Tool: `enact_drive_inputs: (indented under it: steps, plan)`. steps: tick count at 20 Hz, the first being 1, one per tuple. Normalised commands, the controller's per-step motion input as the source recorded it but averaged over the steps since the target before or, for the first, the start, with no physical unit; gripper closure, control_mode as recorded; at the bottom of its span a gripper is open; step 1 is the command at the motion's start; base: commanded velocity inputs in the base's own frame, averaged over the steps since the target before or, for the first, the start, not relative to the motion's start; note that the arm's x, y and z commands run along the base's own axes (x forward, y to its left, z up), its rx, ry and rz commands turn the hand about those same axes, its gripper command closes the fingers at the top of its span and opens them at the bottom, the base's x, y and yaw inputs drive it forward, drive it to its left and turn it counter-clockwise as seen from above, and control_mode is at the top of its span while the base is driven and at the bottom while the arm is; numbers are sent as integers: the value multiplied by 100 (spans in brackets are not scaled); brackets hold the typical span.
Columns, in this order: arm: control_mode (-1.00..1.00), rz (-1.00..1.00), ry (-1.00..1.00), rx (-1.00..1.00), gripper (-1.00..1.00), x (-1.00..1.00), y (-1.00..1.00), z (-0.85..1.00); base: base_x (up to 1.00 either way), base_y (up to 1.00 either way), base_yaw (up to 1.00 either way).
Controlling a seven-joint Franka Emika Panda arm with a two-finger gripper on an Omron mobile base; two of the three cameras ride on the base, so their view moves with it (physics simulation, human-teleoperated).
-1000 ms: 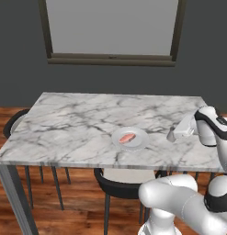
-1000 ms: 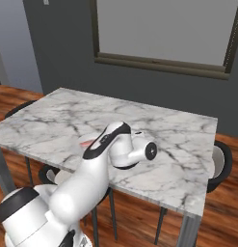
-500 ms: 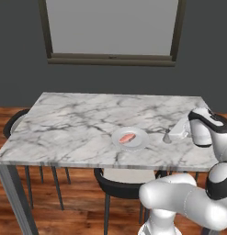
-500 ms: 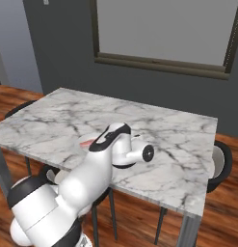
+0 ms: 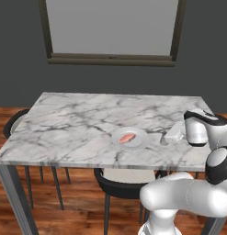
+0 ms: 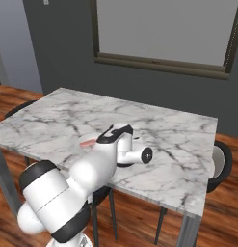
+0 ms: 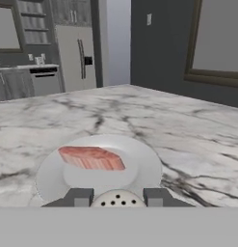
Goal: Retrieve the shaker from the cabinet and place it next the steak on a plate on the dining table.
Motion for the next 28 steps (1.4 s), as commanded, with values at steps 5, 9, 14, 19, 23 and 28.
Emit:
enact_drive_inputs:
  steps: [5, 9, 14, 19, 23, 28]
  plan:
    - [-100, 0, 0, 0, 100, 21, 0, -22, 0, 0, 0]
    - [-100, 0, 0, 0, 100, 18, 0, -24, 0, 0, 0]
    - [-100, 0, 0, 0, 100, 17, 0, -24, 0, 0, 0]
    - [-100, 0, 0, 0, 100, 16, 0, -25, 0, 0, 0]
    - [-100, 0, 0, 0, 100, 19, 3, -21, 0, 0, 0]
    - [-100, 0, 0, 0, 100, 27, 3, -12, 0, 0, 0]
